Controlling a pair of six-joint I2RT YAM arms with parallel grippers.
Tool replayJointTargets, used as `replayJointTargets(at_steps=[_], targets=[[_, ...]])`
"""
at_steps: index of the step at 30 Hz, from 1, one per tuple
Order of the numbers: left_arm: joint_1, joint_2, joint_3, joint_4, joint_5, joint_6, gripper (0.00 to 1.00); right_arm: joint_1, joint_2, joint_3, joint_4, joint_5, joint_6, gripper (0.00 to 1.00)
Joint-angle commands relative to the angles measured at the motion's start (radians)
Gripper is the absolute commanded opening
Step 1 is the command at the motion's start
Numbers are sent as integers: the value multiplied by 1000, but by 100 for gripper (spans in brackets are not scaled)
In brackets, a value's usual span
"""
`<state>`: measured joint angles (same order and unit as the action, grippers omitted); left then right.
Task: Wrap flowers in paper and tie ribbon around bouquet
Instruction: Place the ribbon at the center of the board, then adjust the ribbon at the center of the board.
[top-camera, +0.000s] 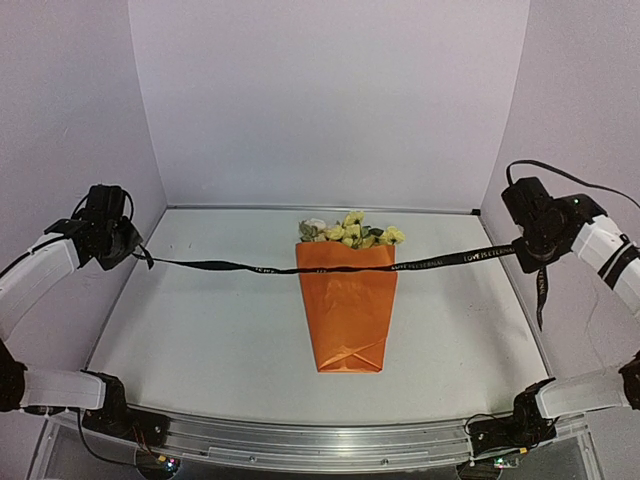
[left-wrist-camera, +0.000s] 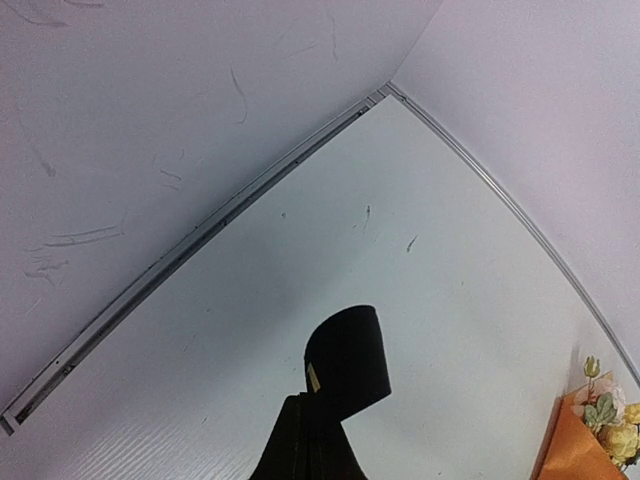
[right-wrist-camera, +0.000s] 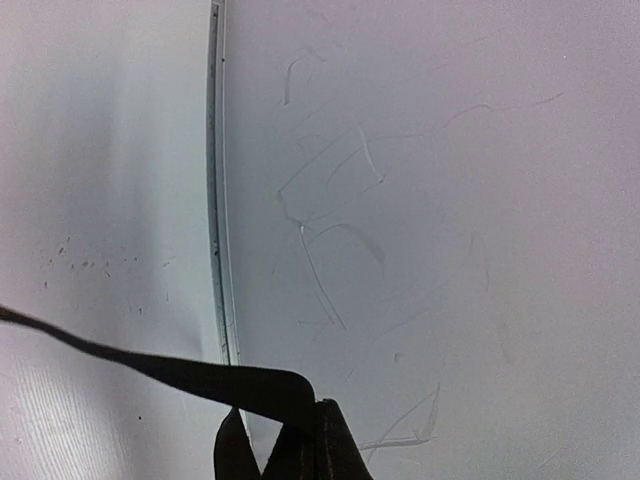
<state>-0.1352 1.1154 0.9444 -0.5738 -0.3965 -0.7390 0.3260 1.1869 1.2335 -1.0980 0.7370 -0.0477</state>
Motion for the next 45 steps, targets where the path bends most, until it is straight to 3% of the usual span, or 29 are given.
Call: replayJointTargets(at_steps=[1, 10, 20, 24, 28, 33, 35, 40, 45], targets=[[5, -18, -42, -4, -26, -42, 0, -4, 52, -72, -25, -84, 3, 0], [8, -70, -208, -65, -191, -131, 0, -48, 249, -235, -8, -191, 197, 0], [21, -68, -285, -70, -257, -189, 0, -91, 303, -256, -37, -240, 254, 1], [21, -68, -293, -69, -236, -216, 11, -91, 309, -267, -41, -299, 259, 15], [20, -75, -297, -79, -224, -235, 40, -90, 290, -281, -54, -376, 287, 32], [20, -116, -290, -90, -191, -240, 48, -90, 254, -296, -68, -410, 318, 58], [21, -128, -276, -93, -178, -228, 59, -90, 247, -282, -95, -400, 322, 66], [20, -140, -226, -44, -70, -111, 74, -90, 201, -226, -173, -456, 327, 75], [20, -154, -195, 84, 158, 19, 81, -88, 158, -187, -156, -728, 344, 83]])
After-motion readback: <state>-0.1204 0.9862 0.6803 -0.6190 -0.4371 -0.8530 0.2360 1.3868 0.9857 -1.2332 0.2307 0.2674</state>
